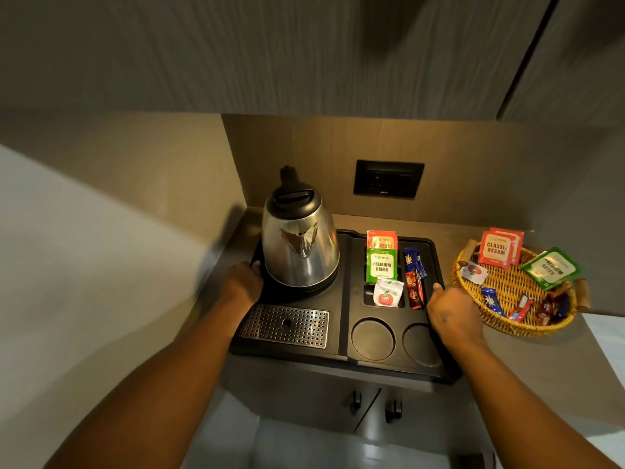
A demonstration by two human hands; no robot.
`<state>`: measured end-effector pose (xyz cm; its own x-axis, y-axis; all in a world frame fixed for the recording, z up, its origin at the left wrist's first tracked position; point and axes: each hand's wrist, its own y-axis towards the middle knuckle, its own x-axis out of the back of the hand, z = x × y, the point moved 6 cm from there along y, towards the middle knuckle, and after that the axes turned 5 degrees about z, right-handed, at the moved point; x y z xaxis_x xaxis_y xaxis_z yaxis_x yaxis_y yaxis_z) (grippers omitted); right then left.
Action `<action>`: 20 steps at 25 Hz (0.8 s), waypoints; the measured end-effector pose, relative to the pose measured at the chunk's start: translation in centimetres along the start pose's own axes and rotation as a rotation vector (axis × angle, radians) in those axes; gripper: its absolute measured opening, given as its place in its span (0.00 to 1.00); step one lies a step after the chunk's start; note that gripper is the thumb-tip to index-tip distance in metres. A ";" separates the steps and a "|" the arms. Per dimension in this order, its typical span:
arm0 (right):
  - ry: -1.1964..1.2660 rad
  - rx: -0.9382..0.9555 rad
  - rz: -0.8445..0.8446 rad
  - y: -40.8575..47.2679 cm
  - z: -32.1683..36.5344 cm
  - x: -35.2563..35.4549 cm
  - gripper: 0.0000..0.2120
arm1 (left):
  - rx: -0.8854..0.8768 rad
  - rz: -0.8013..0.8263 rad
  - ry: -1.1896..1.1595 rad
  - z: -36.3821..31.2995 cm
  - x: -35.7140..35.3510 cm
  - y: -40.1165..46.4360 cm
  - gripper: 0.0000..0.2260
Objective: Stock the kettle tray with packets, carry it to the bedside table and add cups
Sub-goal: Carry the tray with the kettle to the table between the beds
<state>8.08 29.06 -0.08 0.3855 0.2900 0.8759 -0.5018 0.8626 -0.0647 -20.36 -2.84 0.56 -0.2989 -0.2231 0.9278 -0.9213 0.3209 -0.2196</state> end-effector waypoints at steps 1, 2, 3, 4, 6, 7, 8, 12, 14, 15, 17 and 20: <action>0.027 -0.008 -0.018 0.1 -0.1 -0.1 0.20 | -0.016 -0.011 0.038 0.1 -0.1 0.3 0.22; 0.047 -0.021 -0.030 0.2 -0.1 -0.2 0.20 | -0.024 -0.019 0.086 0.1 -0.2 0.5 0.21; 0.058 -0.041 -0.034 0.3 -0.3 -0.4 0.20 | -0.031 -0.037 0.111 0.3 -0.2 0.7 0.20; 0.064 -0.061 -0.034 0.4 -0.4 -0.6 0.20 | -0.041 -0.046 0.129 0.3 -0.3 0.8 0.20; 0.057 -0.074 -0.041 0.5 -0.5 -0.8 0.19 | -0.053 -0.040 0.183 0.2 -0.6 0.9 0.19; 0.045 -0.074 -0.048 0.4 -0.4 -0.7 0.19 | -0.063 -0.038 0.199 0.2 -0.8 1.2 0.20; 0.029 -0.077 -0.053 0.3 -0.4 -0.7 0.19 | -0.055 -0.022 0.189 0.3 -1.0 1.5 0.21; -0.034 -0.064 -0.056 -0.1 0.2 -0.2 0.19 | -0.028 -0.029 0.072 1.1 -0.2 1.6 0.21; -0.040 -0.069 -0.057 -0.2 0.8 0.6 0.18 | -0.040 -0.046 0.049 1.1 1.4 1.4 0.21; -0.038 -0.079 -0.058 -0.4 1.0 1.2 0.18 | -0.058 -0.063 0.051 0.7 2.4 0.9 0.21; -0.009 -0.098 -0.082 -1.1 1.3 2.6 0.17 | -0.098 -0.083 0.087 -0.5 4.5 -0.4 0.20; 0.053 -0.109 -0.154 -2.8 0.6 5.3 0.16 | -0.150 -0.118 0.058 -2.6 7.3 -2.7 0.16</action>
<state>11.08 27.93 5.05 0.4929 0.1701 0.8533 -0.3482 0.9373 0.0143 -19.40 -3.01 8.75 -0.1717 -0.2154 0.9613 -0.9003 0.4304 -0.0644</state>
